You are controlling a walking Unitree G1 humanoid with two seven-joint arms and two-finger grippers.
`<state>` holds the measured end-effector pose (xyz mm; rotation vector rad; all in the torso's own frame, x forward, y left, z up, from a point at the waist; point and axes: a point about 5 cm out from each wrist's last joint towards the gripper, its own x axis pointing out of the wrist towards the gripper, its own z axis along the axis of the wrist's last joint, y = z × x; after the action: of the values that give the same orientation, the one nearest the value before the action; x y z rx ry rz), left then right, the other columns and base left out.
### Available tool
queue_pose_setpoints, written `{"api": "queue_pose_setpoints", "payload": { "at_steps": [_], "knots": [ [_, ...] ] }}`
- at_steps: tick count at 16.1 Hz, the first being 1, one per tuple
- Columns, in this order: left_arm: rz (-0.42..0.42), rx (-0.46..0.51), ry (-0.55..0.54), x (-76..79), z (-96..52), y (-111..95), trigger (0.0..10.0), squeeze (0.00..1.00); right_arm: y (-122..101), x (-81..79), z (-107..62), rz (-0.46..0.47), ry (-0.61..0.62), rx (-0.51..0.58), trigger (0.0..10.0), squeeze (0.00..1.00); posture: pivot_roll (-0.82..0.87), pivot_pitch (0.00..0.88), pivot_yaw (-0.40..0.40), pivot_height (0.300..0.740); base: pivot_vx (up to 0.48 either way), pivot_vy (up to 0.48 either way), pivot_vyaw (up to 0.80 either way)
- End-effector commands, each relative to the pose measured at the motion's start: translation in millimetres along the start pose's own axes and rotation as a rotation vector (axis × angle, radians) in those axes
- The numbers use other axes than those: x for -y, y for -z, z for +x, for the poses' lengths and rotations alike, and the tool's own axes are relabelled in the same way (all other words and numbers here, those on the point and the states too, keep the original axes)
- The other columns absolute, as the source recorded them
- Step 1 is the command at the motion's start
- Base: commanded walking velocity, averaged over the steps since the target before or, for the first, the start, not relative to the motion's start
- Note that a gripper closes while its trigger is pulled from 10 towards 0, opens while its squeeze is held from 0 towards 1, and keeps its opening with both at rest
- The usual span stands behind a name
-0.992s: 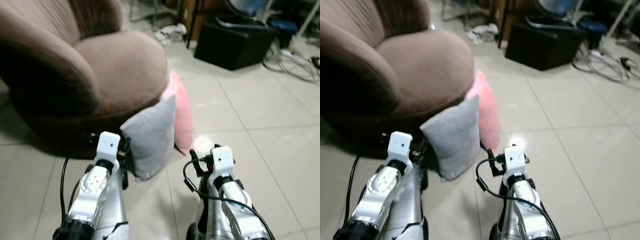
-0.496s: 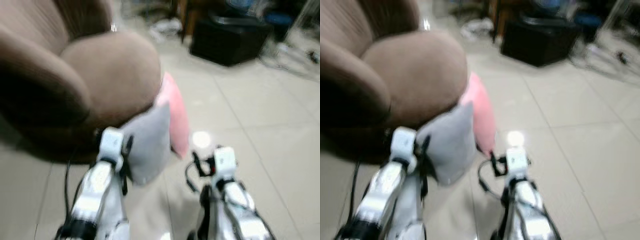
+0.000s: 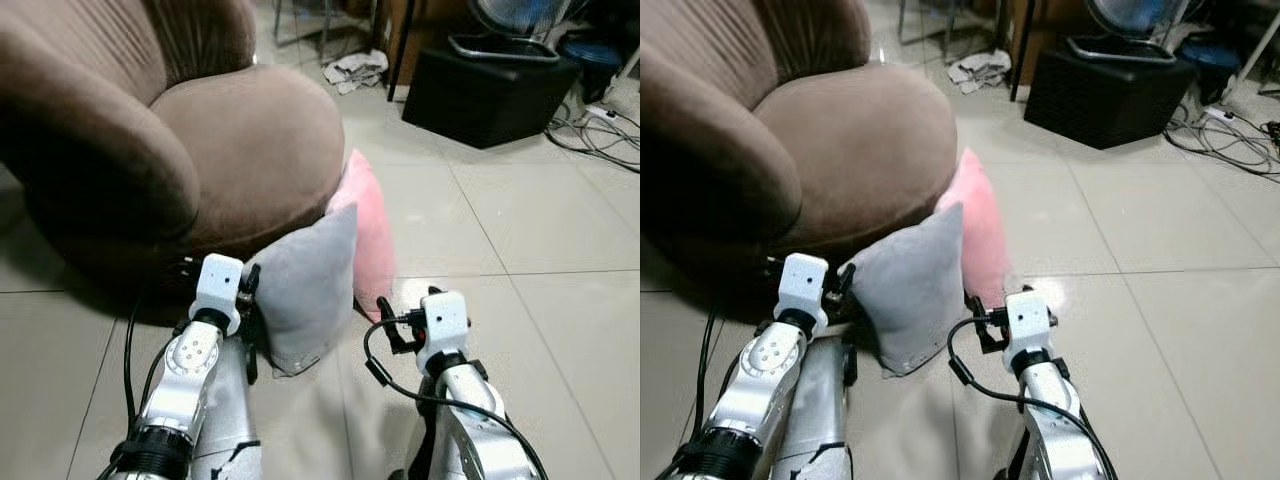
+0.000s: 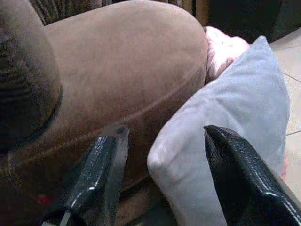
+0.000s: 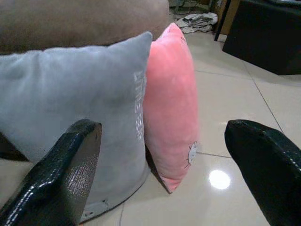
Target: Move the pillow to the sofa from floor
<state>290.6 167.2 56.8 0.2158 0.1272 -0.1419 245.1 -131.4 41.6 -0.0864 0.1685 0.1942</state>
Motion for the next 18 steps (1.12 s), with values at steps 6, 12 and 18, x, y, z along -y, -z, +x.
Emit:
{"api": "queue_pose_setpoints", "payload": {
  "at_steps": [6,12,18],
  "knots": [
    [-0.048,0.013,0.012,5.8,-1.2,0,10.0,0.0,-1,6.5,0.8,-0.004,0.02,-0.004,10.0,0.0,0.16,0.055,-0.058,0.435,0.303,0.0,0.0],
    [-0.067,0.013,0.002,6.6,-2.8,2,10.0,0.0,10,9.7,0.8,-0.009,0.01,-0.034,10.0,0.0,0.17,0.063,-0.067,0.435,0.453,0.0,0.0],
    [-0.069,-0.009,0.03,11.8,-5.9,6,10.0,0.0,19,12.5,1.9,-0.009,0.002,-0.056,10.0,0.0,0.17,0.072,-0.069,0.435,0.236,0.146,0.0]
  ]
}}
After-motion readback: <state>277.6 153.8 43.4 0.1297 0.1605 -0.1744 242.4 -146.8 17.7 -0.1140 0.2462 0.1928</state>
